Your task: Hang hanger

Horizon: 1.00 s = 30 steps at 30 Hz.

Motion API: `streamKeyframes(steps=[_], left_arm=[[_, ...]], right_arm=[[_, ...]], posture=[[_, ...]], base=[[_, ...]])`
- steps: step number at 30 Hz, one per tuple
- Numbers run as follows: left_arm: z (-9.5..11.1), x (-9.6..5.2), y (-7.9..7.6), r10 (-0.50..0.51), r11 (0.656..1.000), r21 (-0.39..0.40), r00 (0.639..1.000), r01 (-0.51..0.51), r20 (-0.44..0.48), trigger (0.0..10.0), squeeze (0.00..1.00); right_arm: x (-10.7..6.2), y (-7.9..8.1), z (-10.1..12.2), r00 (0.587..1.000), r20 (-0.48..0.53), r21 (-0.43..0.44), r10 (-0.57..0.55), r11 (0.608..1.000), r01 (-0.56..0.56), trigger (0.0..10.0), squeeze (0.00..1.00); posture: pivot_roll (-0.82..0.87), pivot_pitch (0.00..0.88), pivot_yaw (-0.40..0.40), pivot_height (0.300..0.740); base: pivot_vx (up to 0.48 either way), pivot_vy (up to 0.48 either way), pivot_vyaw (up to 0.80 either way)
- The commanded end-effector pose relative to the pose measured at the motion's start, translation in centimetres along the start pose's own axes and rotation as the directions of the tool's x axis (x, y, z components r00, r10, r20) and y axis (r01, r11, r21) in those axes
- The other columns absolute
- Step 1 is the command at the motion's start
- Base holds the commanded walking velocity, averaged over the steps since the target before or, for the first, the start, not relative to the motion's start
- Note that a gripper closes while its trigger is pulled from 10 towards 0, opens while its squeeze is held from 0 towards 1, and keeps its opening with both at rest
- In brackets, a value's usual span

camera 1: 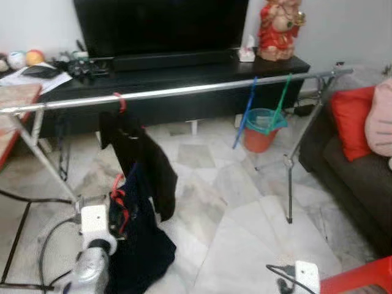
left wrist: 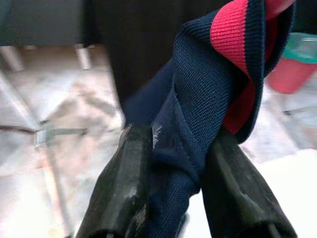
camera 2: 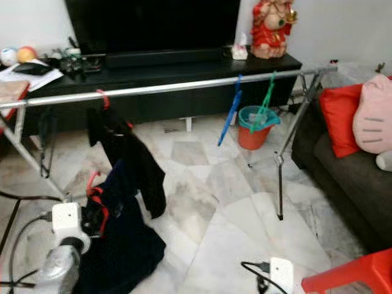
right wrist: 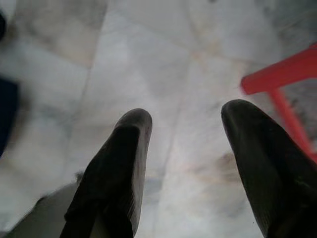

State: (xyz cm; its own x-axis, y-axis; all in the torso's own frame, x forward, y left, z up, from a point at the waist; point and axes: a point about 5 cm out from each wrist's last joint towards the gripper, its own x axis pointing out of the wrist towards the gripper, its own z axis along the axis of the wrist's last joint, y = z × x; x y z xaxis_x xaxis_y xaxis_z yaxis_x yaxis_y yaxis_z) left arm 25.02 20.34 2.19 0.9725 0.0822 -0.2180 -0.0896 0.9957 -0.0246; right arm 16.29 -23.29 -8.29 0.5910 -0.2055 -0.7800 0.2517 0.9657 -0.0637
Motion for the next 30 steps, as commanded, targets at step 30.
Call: streamKeyframes(steps=[30], left_arm=[[0.7, -2.2, 2.4, 0.068, 0.992, 0.107, 0.997, -0.071, 0.034, 10.0, 0.00]], right_arm=[[0.1, 0.3, 0.4, 1.000, 0.011, -0.005, 0.020, 1.000, -0.020, 10.0, 0.00]], posture=[[-0.11, 0.000, -0.043, 0.740]], base=[[0.000, -0.128, 0.10]])
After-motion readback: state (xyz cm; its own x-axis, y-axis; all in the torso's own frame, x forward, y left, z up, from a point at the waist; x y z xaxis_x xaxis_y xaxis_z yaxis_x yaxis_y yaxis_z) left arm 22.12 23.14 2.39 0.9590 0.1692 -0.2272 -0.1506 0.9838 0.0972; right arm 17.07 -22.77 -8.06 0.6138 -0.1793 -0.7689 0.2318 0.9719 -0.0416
